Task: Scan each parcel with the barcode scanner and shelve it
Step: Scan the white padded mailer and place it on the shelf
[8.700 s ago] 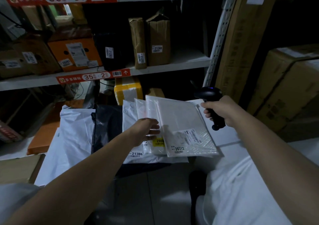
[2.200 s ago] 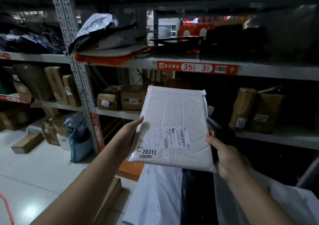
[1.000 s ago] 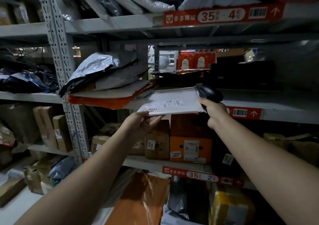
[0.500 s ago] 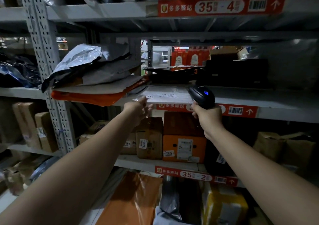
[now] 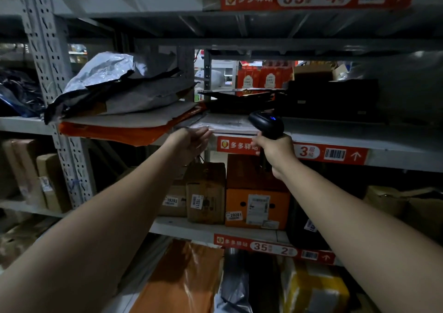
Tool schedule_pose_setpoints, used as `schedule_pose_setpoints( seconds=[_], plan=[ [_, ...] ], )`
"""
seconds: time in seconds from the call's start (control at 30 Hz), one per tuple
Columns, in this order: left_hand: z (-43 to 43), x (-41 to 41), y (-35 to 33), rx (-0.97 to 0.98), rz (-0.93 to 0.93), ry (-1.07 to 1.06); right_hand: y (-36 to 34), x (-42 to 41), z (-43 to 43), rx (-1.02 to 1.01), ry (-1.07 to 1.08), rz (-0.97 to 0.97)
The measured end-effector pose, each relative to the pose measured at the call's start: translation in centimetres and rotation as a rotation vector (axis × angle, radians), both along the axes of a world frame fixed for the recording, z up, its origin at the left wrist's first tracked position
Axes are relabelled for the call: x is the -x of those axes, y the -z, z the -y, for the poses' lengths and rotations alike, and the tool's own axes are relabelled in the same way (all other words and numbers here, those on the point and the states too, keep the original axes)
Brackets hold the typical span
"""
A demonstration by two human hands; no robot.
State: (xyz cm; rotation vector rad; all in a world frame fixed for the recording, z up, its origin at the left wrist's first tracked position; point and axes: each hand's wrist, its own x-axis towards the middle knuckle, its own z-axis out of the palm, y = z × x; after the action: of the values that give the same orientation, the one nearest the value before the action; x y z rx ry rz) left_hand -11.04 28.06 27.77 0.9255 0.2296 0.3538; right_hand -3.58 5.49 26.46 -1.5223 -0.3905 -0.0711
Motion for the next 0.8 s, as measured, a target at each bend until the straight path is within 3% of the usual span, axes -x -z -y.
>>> schedule_pose_setpoints(
  seconds=[0.3, 0.53, 0.8],
  plan=[
    [2.2, 3.3, 1.9, -0.050, 0.000, -0.035, 1.2, 3.1, 4.2, -0.011, -0.030, 0.070],
    [8.3, 9.2, 6.2, -0.408, -0.218, -0.056, 5.2, 8.1, 11.4, -0.013, 0.027, -0.027],
    [15.7, 14.2, 14.0, -0.346, -0.363, 0.071, 12.9, 14.8, 23.9, 0.052, 0.056, -0.158]
  ],
)
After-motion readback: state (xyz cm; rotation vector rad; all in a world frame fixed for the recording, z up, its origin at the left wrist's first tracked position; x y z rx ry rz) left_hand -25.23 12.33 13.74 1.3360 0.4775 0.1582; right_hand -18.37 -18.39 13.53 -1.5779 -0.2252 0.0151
